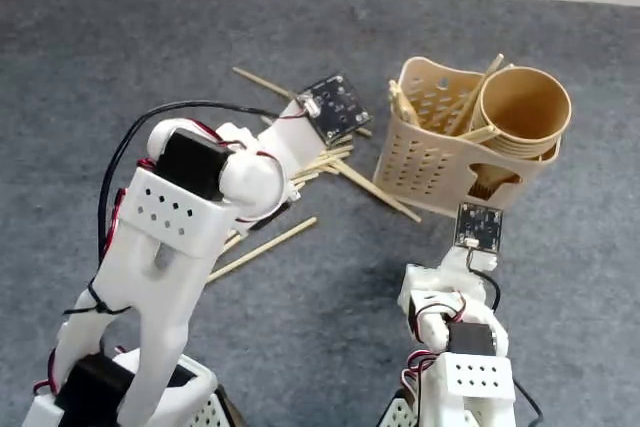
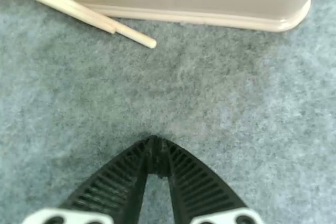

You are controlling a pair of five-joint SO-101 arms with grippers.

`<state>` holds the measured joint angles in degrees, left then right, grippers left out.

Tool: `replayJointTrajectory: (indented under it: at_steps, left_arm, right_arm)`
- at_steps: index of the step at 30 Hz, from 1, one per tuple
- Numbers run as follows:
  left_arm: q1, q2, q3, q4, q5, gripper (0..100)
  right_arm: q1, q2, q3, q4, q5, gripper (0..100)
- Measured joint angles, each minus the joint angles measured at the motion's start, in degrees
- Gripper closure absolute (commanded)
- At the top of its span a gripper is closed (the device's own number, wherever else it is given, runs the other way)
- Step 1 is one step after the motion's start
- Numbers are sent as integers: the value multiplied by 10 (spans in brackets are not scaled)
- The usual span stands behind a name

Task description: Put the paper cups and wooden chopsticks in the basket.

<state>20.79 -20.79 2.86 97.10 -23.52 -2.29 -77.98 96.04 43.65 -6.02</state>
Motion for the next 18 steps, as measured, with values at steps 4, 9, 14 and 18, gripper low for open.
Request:
replayJointTrajectory:
  at_steps: [4, 9, 14, 18]
  left_arm:
    - [-1, 0, 87, -11, 0, 970]
    - [-27, -2, 189, -64, 0, 853]
    - [-81, -2, 271, -138, 2, 846]
    - [-93, -2, 324, -187, -18, 845]
  right_arm:
    - [0, 0, 0, 0, 0, 992]
    - [0, 0, 0, 0, 0, 992]
    - [0, 0, 0, 0, 0, 992]
    - [0, 0, 0, 0, 0, 992]
